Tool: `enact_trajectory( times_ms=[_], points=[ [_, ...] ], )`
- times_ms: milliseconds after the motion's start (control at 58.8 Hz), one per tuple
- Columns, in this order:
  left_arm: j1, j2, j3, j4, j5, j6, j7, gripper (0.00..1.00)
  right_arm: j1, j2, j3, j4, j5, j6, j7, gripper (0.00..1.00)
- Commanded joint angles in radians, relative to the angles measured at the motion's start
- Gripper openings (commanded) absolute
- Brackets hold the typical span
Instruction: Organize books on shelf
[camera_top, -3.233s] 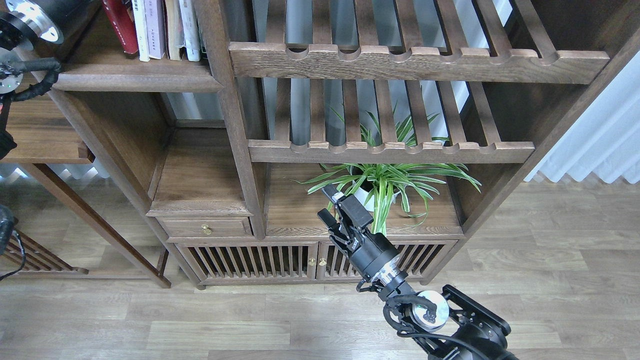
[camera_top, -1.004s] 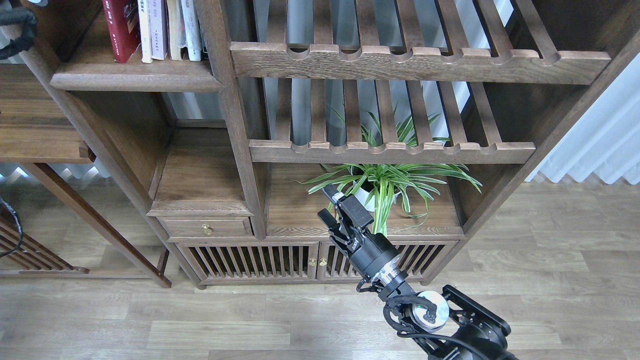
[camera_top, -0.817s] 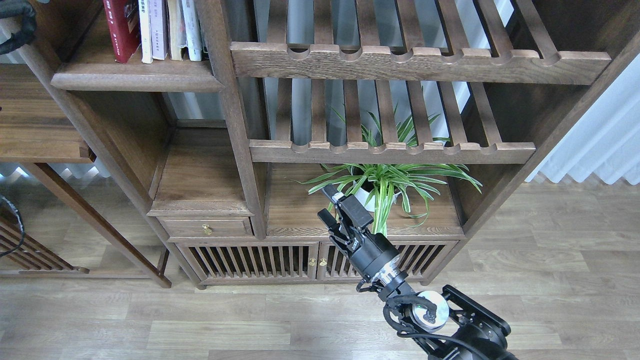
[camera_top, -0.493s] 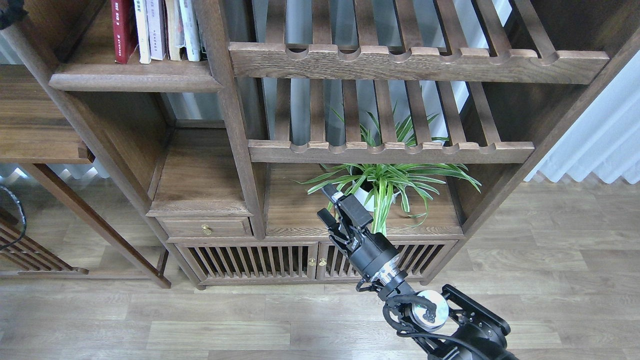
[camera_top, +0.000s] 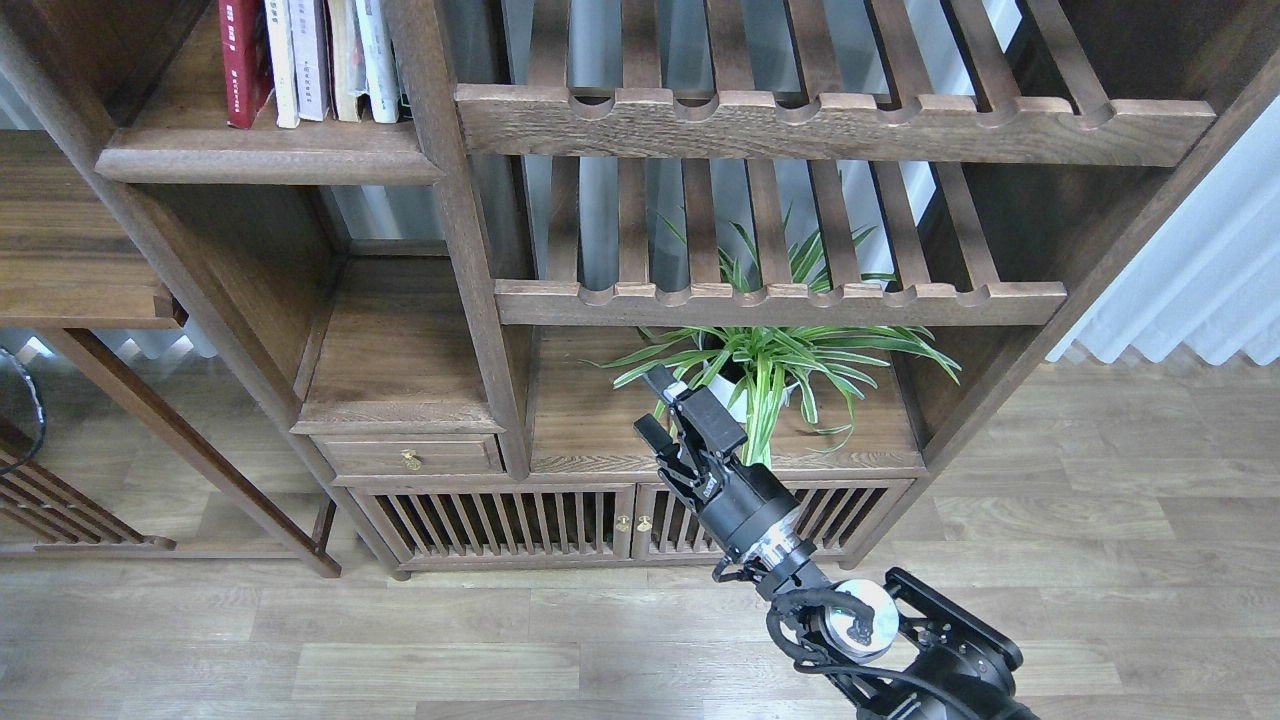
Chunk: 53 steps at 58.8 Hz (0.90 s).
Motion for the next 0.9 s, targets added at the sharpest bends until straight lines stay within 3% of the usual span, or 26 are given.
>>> enact_trajectory(
  times_ms=[0, 340, 476, 595, 885],
  points=[
    [0.004, 0.027, -0.003, -0.029, -0.042, 0.000, 0.000, 0.99, 0.001, -0.002, 0.002, 0.000, 0.001, 0.000, 0.002, 0.98],
    [0.087, 0.153, -0.005, -0.161, -0.199, 0.025, 0.000, 0.99, 0.004, 0.004, 0.023, -0.002, 0.000, 0.000, 0.000, 0.98],
    [0.130, 0.151, -0.005, -0.211, -0.233, 0.038, 0.000, 0.99, 0.005, 0.006, 0.023, -0.003, 0.000, 0.000, 0.000, 0.98],
    [0.190, 0.144, -0.003, -0.291, -0.282, 0.102, 0.000, 0.99, 0.010, 0.006, 0.029, -0.017, -0.002, 0.000, 0.014, 0.98],
    [0.250, 0.072, 0.001, -0.348, -0.288, 0.111, 0.000, 0.98, 0.021, 0.006, 0.075, -0.020, -0.002, 0.000, 0.028, 0.98]
  ],
)
